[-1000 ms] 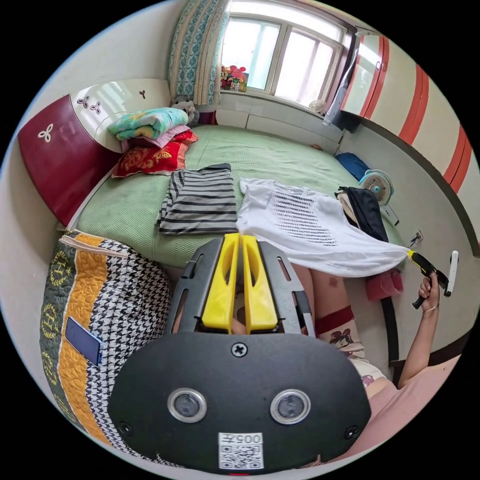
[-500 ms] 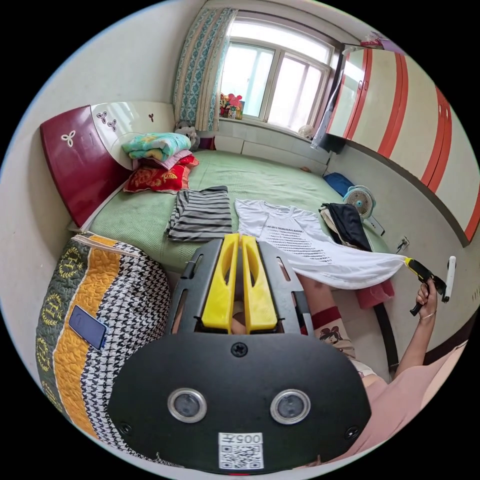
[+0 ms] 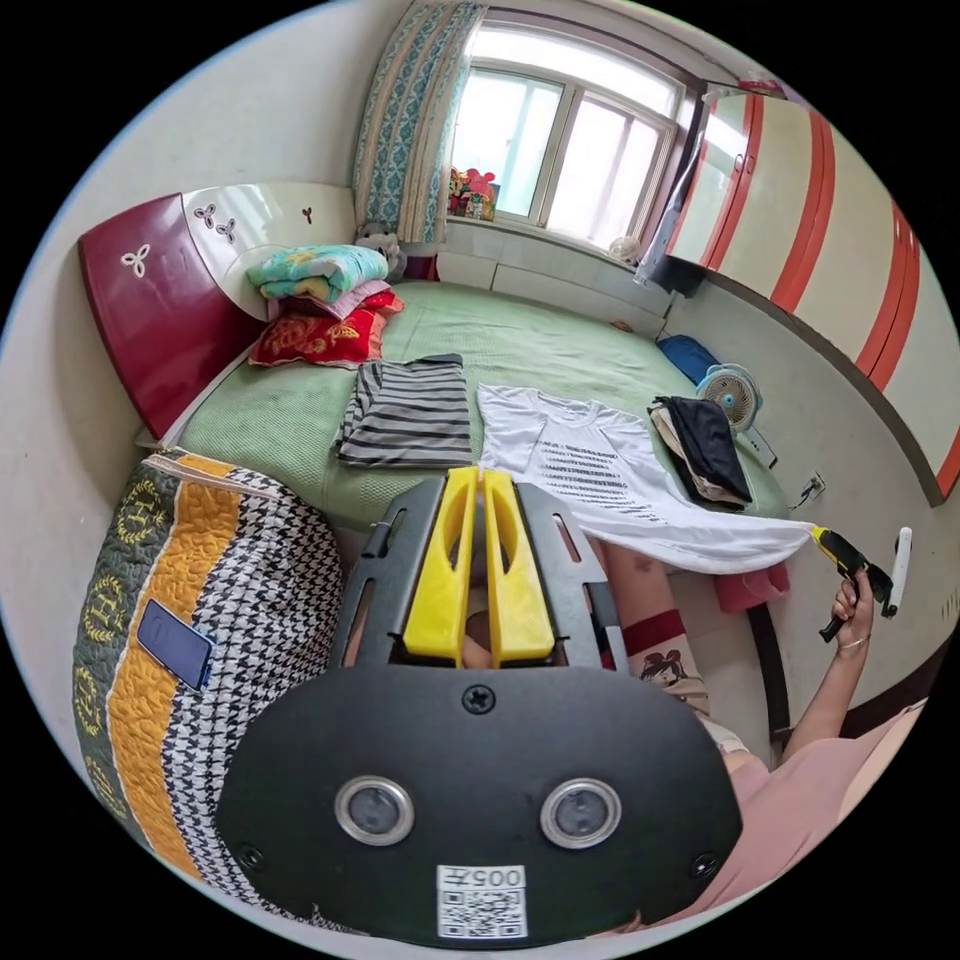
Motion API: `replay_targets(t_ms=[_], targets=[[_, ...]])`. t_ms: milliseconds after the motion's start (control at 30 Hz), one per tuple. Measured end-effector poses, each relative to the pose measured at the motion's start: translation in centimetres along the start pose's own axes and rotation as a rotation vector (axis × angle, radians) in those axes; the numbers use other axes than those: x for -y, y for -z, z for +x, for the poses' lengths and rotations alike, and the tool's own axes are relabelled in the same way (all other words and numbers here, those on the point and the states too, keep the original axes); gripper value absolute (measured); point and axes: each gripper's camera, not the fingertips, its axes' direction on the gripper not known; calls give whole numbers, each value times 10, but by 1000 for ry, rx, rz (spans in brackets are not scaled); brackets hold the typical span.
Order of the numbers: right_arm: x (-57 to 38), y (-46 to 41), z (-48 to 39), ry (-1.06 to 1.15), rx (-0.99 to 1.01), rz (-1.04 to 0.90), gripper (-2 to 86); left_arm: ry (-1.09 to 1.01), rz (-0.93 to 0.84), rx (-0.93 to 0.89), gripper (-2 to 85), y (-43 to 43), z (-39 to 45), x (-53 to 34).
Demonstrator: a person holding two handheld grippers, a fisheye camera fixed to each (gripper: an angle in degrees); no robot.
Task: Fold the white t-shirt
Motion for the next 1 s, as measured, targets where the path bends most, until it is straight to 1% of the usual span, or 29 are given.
replay_targets(t_ms=[333,600,833,933,1000], targets=[[42,-54,-9,-23,-39,-39,-12,-5,-46,15,2,-74,1,53],[101,-101,-26,-47,-40,-32,-12,-23,-45,31,2,-150,12,134],[172,-150,-52,-10,-61,-20,-12,-52,-43,48,4,-212,17,201],[206,-184,-66,19,-87,-20,-12,-55,-91,69,6,-258,16,235],[224,-210,-74,20,-112,-33,-12,-57,-137,92,7,-304,15,259]])
